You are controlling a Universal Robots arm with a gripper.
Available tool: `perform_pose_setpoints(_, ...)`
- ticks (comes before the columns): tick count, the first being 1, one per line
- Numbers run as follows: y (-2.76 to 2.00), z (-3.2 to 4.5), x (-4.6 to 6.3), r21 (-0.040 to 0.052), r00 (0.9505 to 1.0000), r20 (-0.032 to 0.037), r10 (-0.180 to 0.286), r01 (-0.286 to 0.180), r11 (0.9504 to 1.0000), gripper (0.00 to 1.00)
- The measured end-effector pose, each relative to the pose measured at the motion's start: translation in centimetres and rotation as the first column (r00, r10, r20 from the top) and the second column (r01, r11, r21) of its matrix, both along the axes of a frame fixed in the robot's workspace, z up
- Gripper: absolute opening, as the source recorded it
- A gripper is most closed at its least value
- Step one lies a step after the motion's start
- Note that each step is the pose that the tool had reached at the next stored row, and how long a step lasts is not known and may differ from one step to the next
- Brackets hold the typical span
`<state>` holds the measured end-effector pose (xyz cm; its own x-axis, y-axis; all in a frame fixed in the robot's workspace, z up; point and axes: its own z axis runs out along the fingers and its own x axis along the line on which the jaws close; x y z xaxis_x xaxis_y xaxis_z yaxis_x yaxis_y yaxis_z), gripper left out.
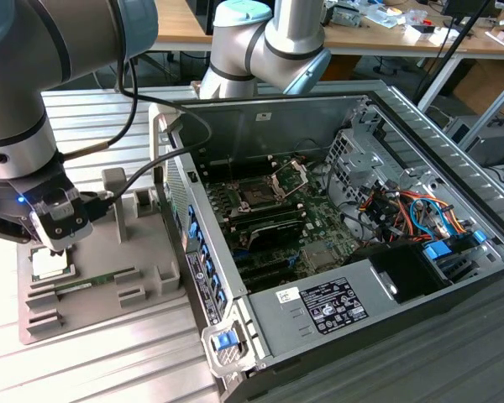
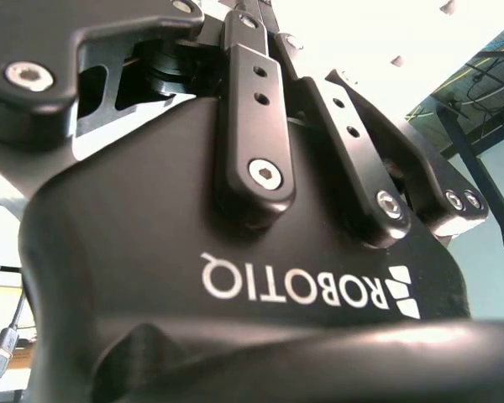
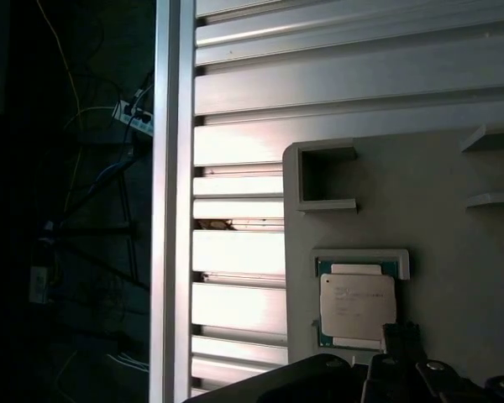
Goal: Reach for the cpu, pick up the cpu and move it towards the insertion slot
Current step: 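Pick up the cpu and move it towards the insertion slot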
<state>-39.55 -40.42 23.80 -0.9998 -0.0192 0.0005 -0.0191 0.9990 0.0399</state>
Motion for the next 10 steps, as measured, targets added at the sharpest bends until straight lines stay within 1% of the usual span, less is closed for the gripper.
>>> perform_pose_setpoints(10, 0.01, -0.09, -0.19, -0.0001, 1.0, 0.0, 0.0, 0.0, 1.0, 0.11)
